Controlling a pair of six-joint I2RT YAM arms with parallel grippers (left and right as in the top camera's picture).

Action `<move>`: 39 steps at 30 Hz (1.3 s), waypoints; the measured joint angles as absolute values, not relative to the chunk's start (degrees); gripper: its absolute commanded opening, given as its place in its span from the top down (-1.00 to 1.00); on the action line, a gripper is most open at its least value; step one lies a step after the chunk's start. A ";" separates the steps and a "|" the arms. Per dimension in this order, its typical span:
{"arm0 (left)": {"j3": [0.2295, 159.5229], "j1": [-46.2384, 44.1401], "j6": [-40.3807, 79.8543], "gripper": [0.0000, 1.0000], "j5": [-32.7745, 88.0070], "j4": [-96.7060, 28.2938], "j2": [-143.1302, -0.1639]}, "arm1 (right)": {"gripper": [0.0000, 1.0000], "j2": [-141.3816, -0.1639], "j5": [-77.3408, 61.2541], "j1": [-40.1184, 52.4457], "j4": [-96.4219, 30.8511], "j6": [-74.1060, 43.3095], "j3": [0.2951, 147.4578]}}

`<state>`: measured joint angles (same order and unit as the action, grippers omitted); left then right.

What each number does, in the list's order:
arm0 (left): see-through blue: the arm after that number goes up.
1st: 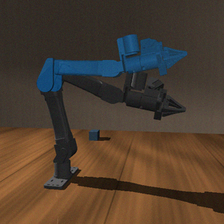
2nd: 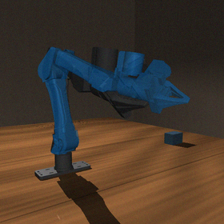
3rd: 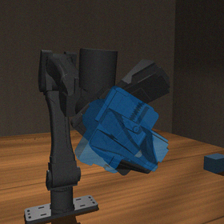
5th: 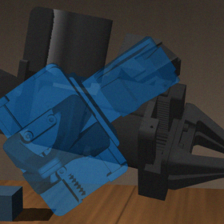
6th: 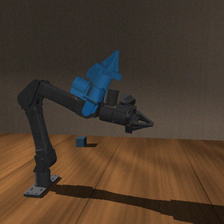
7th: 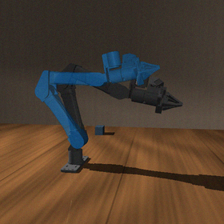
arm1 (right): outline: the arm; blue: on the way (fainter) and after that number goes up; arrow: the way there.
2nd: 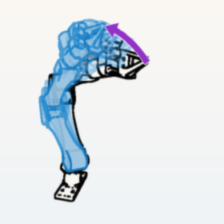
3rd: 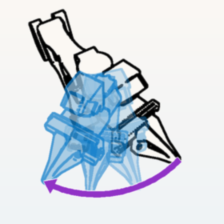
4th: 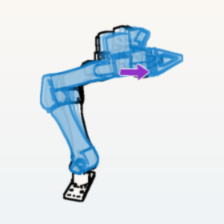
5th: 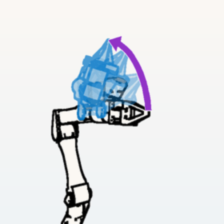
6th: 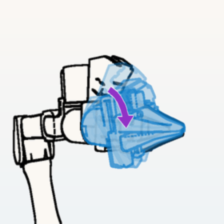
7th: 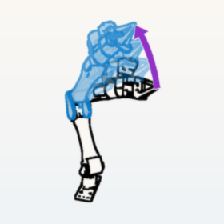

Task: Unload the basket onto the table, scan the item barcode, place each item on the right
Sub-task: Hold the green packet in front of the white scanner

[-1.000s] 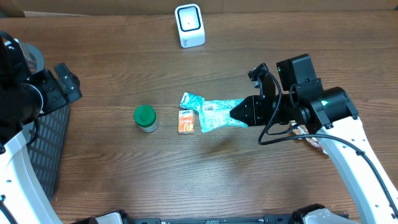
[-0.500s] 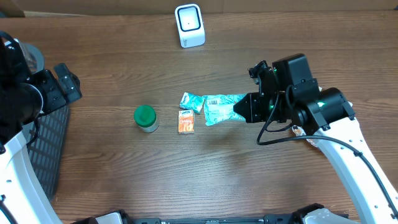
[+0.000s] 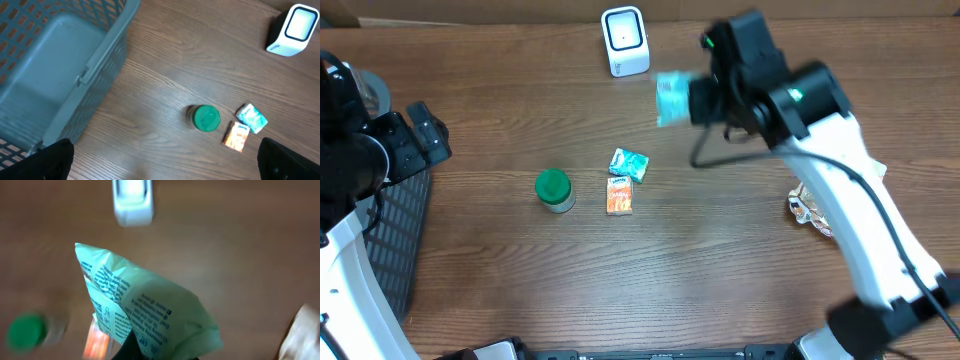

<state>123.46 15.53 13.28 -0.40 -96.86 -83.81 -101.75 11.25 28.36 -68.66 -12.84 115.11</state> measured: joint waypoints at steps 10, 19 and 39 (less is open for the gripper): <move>123.46 15.53 13.28 -1.00 -0.40 -96.86 -83.81 | 0.92 -119.66 35.51 31.53 -24.03 8.43 118.89; 123.46 15.53 13.28 -0.99 -0.40 -96.86 -83.81 | 0.92 -134.34 39.92 31.48 7.33 42.17 118.72; 123.46 15.53 13.28 -0.99 -0.40 -96.86 -83.81 | 0.92 -146.76 34.87 31.48 16.10 66.15 118.80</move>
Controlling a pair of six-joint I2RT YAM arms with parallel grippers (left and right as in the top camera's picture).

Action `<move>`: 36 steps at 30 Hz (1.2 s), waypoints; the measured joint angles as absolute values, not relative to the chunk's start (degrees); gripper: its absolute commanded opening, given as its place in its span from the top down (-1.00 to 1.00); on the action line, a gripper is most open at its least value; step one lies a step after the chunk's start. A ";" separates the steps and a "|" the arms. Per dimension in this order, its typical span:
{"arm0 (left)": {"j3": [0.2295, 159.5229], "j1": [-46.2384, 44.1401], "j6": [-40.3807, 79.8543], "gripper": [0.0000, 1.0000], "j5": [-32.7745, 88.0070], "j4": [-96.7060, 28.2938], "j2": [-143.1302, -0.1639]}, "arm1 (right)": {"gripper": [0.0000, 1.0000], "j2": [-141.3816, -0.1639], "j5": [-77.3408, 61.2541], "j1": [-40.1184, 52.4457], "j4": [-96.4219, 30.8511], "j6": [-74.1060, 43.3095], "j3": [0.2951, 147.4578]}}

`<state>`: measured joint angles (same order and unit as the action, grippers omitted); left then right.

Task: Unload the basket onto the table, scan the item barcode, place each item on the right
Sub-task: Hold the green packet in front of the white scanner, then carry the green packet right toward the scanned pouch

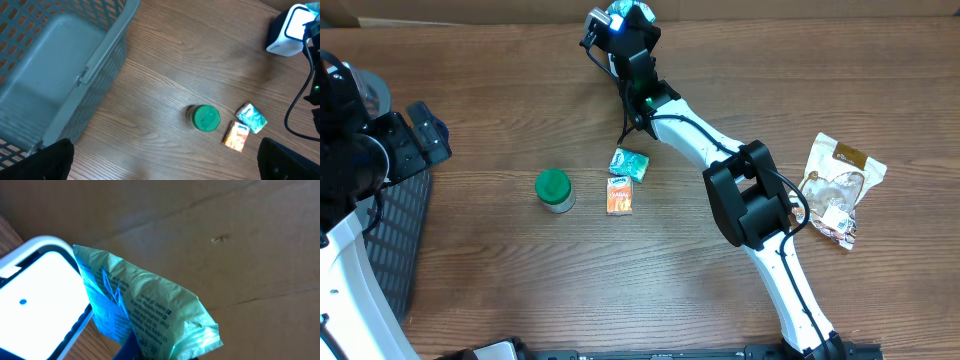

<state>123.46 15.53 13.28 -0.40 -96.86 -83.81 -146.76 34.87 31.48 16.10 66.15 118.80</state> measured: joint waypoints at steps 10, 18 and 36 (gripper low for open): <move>123.46 15.53 13.28 -1.00 -0.40 -96.86 -83.81 | 0.92 -146.76 37.36 31.51 16.10 69.01 118.80; 123.46 15.53 13.28 -0.99 -0.38 -96.86 -83.81 | 0.92 -145.32 38.85 31.68 9.23 67.61 118.78; 123.46 15.53 13.28 -0.99 -0.43 -96.86 -83.81 | 0.92 -99.53 32.08 31.88 -57.10 -1.89 119.98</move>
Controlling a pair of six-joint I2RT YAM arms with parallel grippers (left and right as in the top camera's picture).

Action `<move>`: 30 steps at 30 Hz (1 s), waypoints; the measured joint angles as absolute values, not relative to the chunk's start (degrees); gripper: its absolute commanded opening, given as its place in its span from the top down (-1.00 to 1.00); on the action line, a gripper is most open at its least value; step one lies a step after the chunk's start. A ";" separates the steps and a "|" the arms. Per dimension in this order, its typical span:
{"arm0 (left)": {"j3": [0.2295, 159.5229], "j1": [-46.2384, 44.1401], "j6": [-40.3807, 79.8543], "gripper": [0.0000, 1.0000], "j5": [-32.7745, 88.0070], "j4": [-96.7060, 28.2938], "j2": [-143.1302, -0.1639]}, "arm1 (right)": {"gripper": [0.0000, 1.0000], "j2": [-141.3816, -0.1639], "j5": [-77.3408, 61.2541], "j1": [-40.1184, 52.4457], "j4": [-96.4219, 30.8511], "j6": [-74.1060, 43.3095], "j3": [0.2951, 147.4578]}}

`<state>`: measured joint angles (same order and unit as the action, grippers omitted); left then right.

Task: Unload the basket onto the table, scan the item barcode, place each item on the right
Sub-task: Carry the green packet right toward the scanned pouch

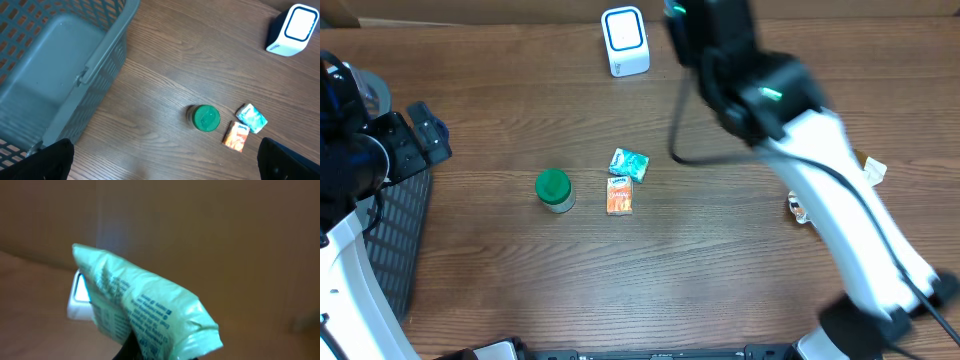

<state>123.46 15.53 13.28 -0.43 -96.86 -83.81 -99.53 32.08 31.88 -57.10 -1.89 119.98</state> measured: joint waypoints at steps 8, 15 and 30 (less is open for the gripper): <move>123.46 15.53 13.28 -1.00 -0.40 -96.88 -83.81 | 0.92 -93.58 17.28 17.56 -85.17 -28.12 119.77; 123.46 15.53 13.28 -1.00 -0.40 -96.84 -83.81 | 0.92 -93.97 1.19 3.49 -86.19 -28.84 112.05; 123.46 15.53 13.28 -1.00 -0.40 -96.86 -83.81 | 0.92 -94.59 -9.26 -4.89 -69.78 -26.76 80.44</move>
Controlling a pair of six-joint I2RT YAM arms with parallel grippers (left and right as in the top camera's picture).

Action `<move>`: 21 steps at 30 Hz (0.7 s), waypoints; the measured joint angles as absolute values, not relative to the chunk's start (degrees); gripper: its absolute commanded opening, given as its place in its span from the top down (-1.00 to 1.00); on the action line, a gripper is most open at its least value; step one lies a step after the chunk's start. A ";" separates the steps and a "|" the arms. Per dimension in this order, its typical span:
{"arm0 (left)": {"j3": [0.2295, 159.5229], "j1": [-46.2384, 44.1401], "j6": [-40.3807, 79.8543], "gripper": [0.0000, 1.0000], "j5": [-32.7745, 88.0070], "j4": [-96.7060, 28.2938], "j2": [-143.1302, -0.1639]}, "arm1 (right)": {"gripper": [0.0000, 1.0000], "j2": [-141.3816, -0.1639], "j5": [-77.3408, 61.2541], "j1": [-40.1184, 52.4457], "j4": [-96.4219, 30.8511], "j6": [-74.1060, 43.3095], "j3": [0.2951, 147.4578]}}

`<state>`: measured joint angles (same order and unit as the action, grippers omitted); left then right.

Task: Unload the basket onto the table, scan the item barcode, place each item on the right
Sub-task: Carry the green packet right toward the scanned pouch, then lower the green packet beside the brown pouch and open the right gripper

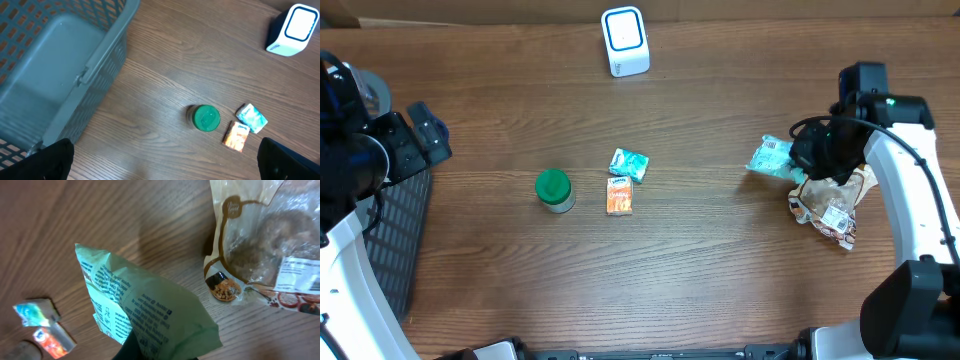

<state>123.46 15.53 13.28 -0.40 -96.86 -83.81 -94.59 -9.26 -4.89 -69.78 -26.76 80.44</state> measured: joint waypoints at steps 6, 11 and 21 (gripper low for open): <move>123.46 15.53 13.28 -1.00 -0.40 -96.86 -83.81 | 0.92 -94.67 -9.74 -4.89 -68.42 -26.15 79.46; 123.46 15.53 13.28 -1.00 -0.40 -96.86 -83.81 | 0.92 -94.67 -9.91 -4.89 -68.49 -25.54 79.46; 123.46 15.53 13.28 -0.99 -0.40 -96.86 -83.81 | 0.92 -94.67 -10.07 -4.89 -68.53 -25.39 79.46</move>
<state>123.46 15.53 13.28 -0.40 -96.86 -83.81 -94.67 -10.07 -4.89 -68.53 -25.39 79.46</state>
